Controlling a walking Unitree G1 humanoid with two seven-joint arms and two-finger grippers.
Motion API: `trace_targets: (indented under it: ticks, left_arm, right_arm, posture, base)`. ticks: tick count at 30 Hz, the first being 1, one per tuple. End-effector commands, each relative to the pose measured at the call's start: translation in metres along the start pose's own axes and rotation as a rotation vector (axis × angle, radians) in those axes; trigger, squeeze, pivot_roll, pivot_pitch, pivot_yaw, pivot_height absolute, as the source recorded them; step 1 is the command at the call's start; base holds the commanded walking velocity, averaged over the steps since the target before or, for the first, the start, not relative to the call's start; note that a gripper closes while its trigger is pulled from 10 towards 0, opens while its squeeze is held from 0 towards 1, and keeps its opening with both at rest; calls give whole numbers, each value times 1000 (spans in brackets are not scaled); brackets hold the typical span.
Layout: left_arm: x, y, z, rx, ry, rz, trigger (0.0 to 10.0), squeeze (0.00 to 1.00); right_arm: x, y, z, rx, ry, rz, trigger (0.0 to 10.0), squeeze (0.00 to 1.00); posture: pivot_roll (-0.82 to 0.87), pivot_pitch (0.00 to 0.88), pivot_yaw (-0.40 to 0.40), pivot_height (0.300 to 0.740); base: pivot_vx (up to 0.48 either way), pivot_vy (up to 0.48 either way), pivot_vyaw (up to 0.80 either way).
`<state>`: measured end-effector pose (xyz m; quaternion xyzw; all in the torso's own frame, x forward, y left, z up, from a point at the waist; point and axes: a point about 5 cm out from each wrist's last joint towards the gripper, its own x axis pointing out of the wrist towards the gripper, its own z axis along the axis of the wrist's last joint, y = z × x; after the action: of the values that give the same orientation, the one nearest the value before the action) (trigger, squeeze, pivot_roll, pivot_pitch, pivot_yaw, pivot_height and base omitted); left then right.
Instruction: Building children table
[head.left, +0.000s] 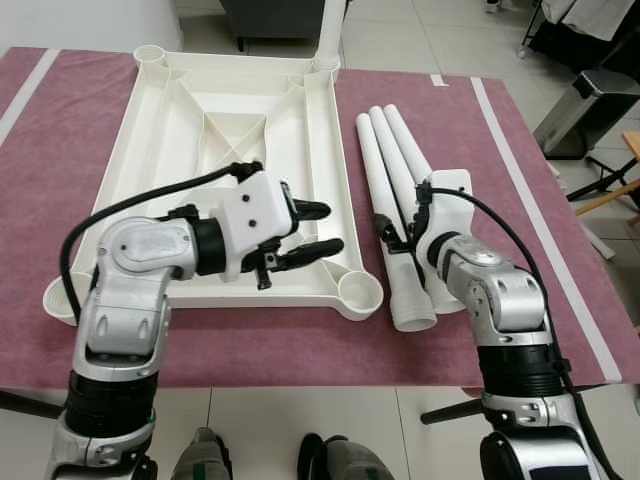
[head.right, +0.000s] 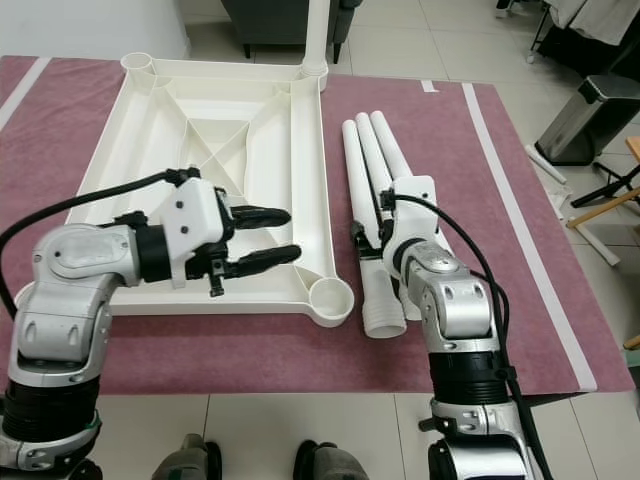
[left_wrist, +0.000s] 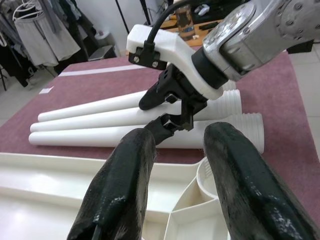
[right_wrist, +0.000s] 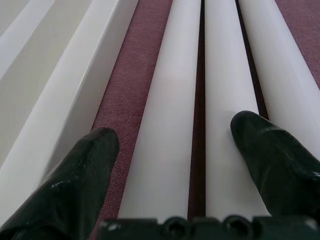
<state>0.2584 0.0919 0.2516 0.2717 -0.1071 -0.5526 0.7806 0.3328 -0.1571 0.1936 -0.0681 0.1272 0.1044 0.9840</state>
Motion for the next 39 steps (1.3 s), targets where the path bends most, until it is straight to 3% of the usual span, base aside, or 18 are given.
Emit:
trace_targets:
  ticks: [1,6,9,13,16,18,19,21,22,23,24,26,30,31,33,35,39]
  left_arm:
    - [-2,16,-5,-23,20,355,10000,0]
    - [-2,16,-6,-28,21,360,10000,0]
    - [-2,13,-8,-43,29,367,10000,0]
    - [-3,12,-9,-47,39,374,10000,0]
    - [-3,11,-11,-53,47,378,10000,0]
    - [-2,11,-11,-56,47,378,10000,0]
    - [-1,10,-11,-58,46,376,10000,0]
    - [-1,10,-11,-59,46,375,10000,0]
    - [-1,9,-11,-61,47,375,10000,0]
    - [-1,9,-11,-61,47,375,10000,0]
    - [-1,9,-12,-63,49,375,10000,0]
    - [-1,8,-12,-67,52,377,10000,0]
    - [-2,8,-12,-70,54,378,10000,0]
    - [-2,8,-12,-71,54,377,10000,0]
    - [-1,8,-13,-74,52,375,10000,0]
    - [0,8,-13,-75,50,372,10000,0]
    - [2,8,-12,-76,47,367,10000,0]
  right_arm:
    - [3,3,-15,1,82,30,10000,0]
    - [4,6,-15,-35,80,55,10000,0]
    - [8,16,-24,-58,130,126,10000,0]
    - [9,16,-27,-84,129,118,10000,0]
    - [9,19,-28,-140,124,156,10000,0]
    - [9,19,-31,-122,141,163,10000,0]
    - [9,20,-36,-62,171,189,10000,0]
    - [8,21,-38,-35,180,206,10000,0]
    - [7,21,-39,79,185,221,10000,0]
    - [7,21,-39,79,185,221,10000,0]
    - [6,19,-41,197,194,226,10000,0]
    - [5,13,-44,317,206,208,10000,0]
    - [4,-1,-49,186,198,125,10000,0]
    - [4,-8,-49,54,190,80,10000,0]
    - [3,-18,-48,-120,174,21,10000,0]
    - [4,-22,-47,-132,177,6,10000,0]
    - [5,-24,-50,-26,236,9,10000,0]
  posture:
    - [66,134,-71,740]
    - [68,136,-72,740]
    - [77,142,-77,740]
    - [80,145,-79,740]
    - [79,146,-77,740]
    - [79,147,-77,740]
    - [79,149,-77,740]
    - [79,149,-77,740]
    - [81,151,-77,740]
    - [81,151,-77,740]
    - [83,152,-75,740]
    - [82,153,-74,740]
    - [80,156,-71,740]
    - [72,156,-66,740]
    - [69,156,-64,740]
    - [68,156,-61,740]
    - [68,156,-60,740]
  base:
    - [0,0,0]
    - [0,0,0]
    - [0,0,0]
    - [0,0,0]
    - [0,0,0]
    - [0,0,0]
    - [0,0,0]
    - [0,0,0]
    - [0,0,0]
    - [0,0,0]
    - [0,0,0]
    - [0,0,0]
    - [0,0,0]
    - [0,0,0]
    - [0,0,0]
    - [0,0,0]
    - [0,0,0]
